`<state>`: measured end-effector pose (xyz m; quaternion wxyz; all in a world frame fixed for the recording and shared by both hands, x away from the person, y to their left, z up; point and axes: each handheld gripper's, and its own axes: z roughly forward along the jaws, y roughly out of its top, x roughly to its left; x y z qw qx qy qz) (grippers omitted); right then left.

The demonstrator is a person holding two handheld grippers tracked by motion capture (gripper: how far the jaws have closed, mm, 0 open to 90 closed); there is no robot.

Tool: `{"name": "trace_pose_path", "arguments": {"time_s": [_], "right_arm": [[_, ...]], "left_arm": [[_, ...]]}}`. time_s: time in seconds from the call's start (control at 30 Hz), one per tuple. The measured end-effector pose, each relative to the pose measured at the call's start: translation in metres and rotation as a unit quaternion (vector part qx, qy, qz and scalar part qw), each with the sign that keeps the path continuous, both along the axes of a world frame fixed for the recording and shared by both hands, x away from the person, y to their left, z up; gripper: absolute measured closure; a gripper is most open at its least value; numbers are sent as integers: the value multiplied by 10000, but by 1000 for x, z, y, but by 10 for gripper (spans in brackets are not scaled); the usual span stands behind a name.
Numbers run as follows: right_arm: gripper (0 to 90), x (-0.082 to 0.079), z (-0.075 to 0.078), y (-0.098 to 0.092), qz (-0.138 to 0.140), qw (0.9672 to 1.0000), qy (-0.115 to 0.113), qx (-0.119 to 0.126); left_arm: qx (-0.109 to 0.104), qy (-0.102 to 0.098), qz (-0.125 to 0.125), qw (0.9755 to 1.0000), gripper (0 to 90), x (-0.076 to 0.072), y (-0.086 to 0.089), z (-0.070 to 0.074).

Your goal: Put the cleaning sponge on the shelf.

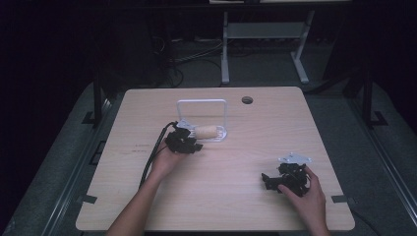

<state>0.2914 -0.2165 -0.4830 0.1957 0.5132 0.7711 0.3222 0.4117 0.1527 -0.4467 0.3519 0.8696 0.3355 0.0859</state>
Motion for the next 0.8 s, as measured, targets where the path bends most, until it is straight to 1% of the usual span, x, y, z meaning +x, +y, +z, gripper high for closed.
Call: {"name": "trace_pose_path", "arguments": {"time_s": [0.13,0.2,0.33,0.4,0.47,0.5,0.57,0.63,0.7,0.8], "right_arm": [[5,0,0,0,1,10000,-1,0],[5,0,0,0,1,10000,-1,-1],[5,0,0,0,0,10000,-1,0],[5,0,0,0,0,10000,-2,-1],[5,0,0,0,0,10000,-1,0],[5,0,0,0,0,10000,0,0],[5,0,0,0,0,10000,0,-1],[5,0,0,0,0,10000,0,-2],[5,0,0,0,0,10000,0,-1],[5,0,0,0,0,10000,-1,0]], "left_arm": [[35,2,31,10000,402,-4,4,3],[55,-71,49,9999,364,-7,6,3],[82,-139,84,9998,289,-13,11,5],[102,-201,97,9997,269,-15,14,6],[75,-208,126,9997,256,-17,17,7],[94,-203,131,9997,242,-17,19,7],[87,-248,154,9995,224,-20,22,10],[30,-292,154,9994,220,-24,26,11],[61,-345,137,9993,207,-28,28,12],[43,-385,102,9992,197,-34,32,13]]}}
